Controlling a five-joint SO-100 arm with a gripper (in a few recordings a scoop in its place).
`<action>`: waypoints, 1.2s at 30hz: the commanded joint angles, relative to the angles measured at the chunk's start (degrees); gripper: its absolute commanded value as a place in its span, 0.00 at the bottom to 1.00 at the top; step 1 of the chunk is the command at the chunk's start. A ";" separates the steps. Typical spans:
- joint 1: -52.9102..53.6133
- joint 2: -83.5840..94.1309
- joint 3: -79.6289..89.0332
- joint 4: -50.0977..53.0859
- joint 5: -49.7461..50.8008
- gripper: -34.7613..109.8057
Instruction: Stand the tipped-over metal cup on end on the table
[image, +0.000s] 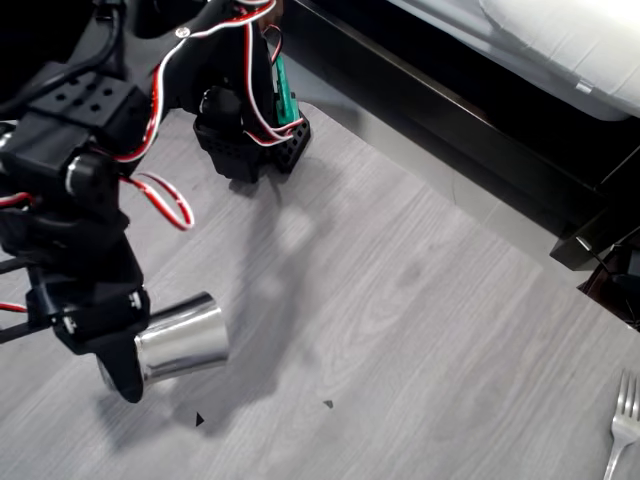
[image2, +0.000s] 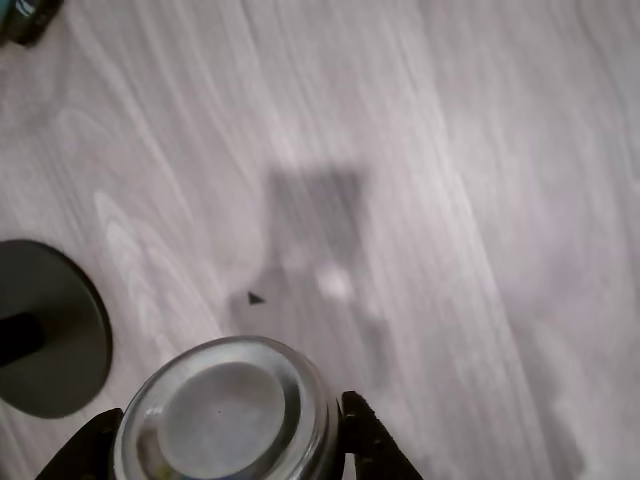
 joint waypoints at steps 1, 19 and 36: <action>-0.70 15.64 15.47 -14.68 -7.03 0.24; -1.58 42.98 53.26 -59.24 -20.30 0.24; -4.39 21.71 62.75 -96.77 -30.59 0.24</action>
